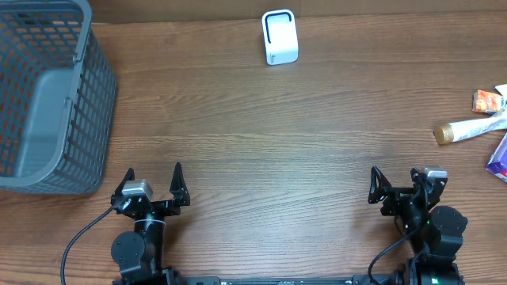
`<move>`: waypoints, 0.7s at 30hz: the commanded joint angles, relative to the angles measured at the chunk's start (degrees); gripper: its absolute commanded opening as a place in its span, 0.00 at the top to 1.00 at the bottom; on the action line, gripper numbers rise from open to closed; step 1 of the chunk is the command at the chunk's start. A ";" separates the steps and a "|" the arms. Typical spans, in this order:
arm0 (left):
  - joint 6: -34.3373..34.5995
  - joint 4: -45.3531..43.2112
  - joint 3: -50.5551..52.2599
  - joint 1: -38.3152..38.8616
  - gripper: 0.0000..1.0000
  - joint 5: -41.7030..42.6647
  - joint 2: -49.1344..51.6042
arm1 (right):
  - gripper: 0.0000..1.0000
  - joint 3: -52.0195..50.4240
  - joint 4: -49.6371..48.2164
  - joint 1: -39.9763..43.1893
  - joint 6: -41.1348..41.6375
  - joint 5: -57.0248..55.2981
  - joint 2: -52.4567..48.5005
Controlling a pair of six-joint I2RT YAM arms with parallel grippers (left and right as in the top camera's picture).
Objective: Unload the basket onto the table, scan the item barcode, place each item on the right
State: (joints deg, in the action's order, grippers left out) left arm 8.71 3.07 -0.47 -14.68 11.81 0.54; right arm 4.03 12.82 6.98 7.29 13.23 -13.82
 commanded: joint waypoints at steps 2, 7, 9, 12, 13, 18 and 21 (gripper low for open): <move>0.55 0.07 0.20 -0.26 0.00 0.68 -0.28 | 0.00 -0.07 -0.31 -0.17 -0.07 -0.31 0.83; 0.52 0.07 0.20 -0.26 0.00 0.68 -0.28 | 0.00 -0.07 -0.31 -0.57 -0.07 -0.33 8.39; 0.55 0.07 0.20 -0.26 0.00 0.68 -0.28 | 0.00 -0.07 -0.31 -2.36 -0.07 -0.33 11.96; 0.55 0.07 0.20 -0.26 0.00 0.68 -0.28 | 0.00 -0.11 -0.44 -6.69 -0.07 -0.31 13.66; 0.55 0.07 0.20 -0.26 0.00 0.68 -0.28 | 0.00 -0.11 -0.50 -8.26 -0.07 -0.26 13.66; 0.55 0.07 0.20 -0.26 0.00 0.68 -0.28 | 0.00 -0.13 -0.46 -13.20 -0.09 -0.76 13.66; 0.55 0.07 0.20 -0.26 0.00 0.68 -0.28 | 0.00 -0.24 -0.50 -14.23 0.46 -5.73 13.66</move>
State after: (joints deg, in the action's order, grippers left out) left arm 8.71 3.11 -0.47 -14.68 11.84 0.54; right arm 4.03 12.67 -6.46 7.31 11.38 -0.80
